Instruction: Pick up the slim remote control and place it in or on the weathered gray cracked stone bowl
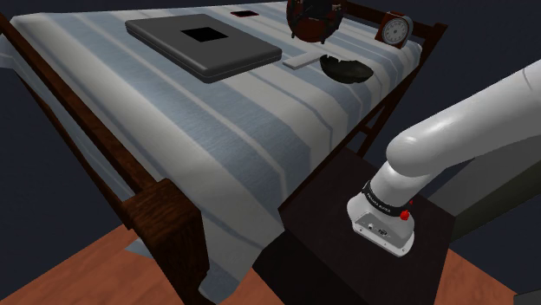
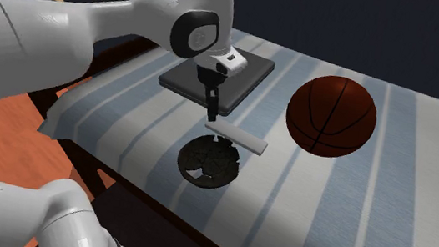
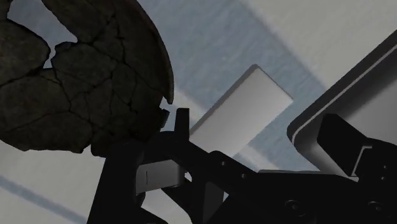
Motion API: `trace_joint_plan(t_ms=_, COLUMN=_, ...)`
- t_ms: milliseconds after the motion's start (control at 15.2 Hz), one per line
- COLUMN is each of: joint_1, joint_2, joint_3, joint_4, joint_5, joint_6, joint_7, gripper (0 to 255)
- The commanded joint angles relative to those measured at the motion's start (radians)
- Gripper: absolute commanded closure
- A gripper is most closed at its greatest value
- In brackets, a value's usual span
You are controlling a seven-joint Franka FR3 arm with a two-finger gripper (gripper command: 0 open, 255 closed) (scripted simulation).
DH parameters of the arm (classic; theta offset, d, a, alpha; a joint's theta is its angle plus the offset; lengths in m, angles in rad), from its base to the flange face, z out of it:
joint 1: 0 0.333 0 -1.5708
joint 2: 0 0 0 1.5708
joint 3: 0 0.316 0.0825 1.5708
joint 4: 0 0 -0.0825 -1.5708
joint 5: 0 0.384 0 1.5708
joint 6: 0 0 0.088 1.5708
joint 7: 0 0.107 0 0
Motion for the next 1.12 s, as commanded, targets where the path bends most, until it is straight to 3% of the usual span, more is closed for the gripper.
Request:
trace_joint_plan(t_ms=0, joint_1=-0.036, joint_2=0.066, joint_3=0.001, joint_4=0.029, joint_5=-0.010, joint_6=0.023, joint_7=0.098, gripper=0)
trace_joint_plan(t_ms=396, joint_1=-0.118, joint_2=0.205, joint_3=-0.019, joint_4=0.089, joint_5=-0.032, joint_6=0.063, joint_7=0.343, gripper=0)
trace_joint_plan(t_ms=1056, joint_1=-0.117, joint_2=0.216, joint_3=-0.019, joint_4=-0.003, joint_5=-0.033, joint_6=0.165, joint_7=0.344, gripper=0)
